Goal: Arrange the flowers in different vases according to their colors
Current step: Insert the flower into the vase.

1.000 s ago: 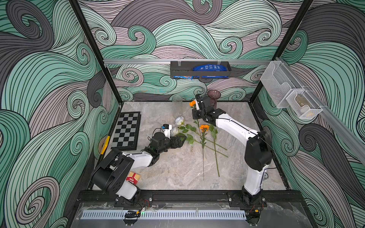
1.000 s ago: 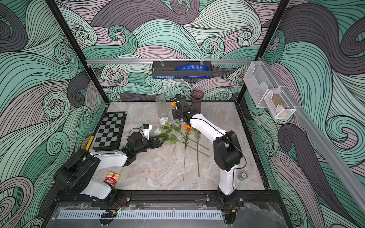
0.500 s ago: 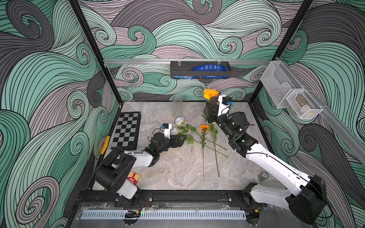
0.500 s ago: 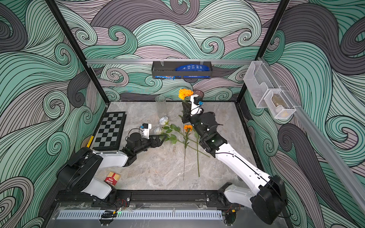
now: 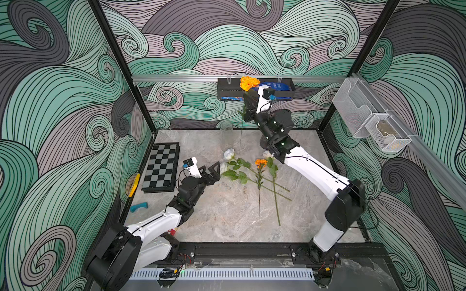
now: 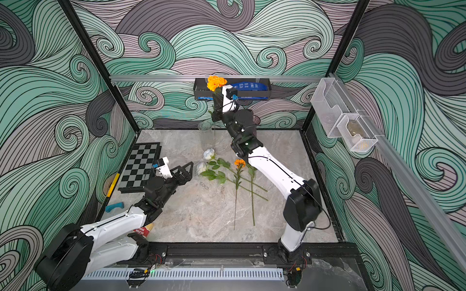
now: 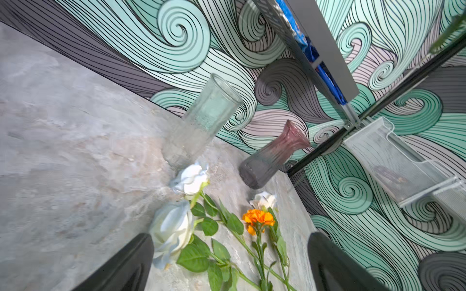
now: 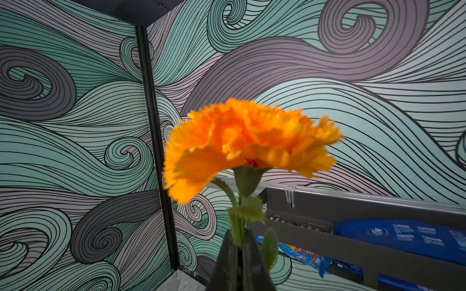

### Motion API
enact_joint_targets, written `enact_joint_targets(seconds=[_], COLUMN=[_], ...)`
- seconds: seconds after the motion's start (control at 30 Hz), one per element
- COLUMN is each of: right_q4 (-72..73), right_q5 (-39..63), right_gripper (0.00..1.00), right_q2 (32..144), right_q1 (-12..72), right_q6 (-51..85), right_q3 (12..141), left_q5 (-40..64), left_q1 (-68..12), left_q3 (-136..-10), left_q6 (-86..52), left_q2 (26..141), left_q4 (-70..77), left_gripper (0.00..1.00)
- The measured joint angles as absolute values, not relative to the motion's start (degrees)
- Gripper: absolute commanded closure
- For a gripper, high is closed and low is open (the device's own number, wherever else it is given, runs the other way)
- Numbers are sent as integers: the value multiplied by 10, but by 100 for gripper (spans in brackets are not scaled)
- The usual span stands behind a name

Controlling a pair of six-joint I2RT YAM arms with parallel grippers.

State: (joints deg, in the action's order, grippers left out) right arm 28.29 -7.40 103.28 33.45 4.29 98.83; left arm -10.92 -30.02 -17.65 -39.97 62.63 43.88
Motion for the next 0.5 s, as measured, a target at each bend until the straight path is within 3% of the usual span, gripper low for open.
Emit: enact_joint_targets(seconds=[0.3,0.5], right_q4=[223,250], right_q5=[-55,-38], right_gripper=[100,100], right_q2=[1288,1367], right_q1=[332,316], right_q6=[-13,0], right_q3=[1370,1435], left_q5=[-91,-67], left_q1=[-287,-271], left_q3=[-158,-158], left_q6=[-401,-405], left_q2=[670,689], left_q4=[469,487], left_gripper=[1,1])
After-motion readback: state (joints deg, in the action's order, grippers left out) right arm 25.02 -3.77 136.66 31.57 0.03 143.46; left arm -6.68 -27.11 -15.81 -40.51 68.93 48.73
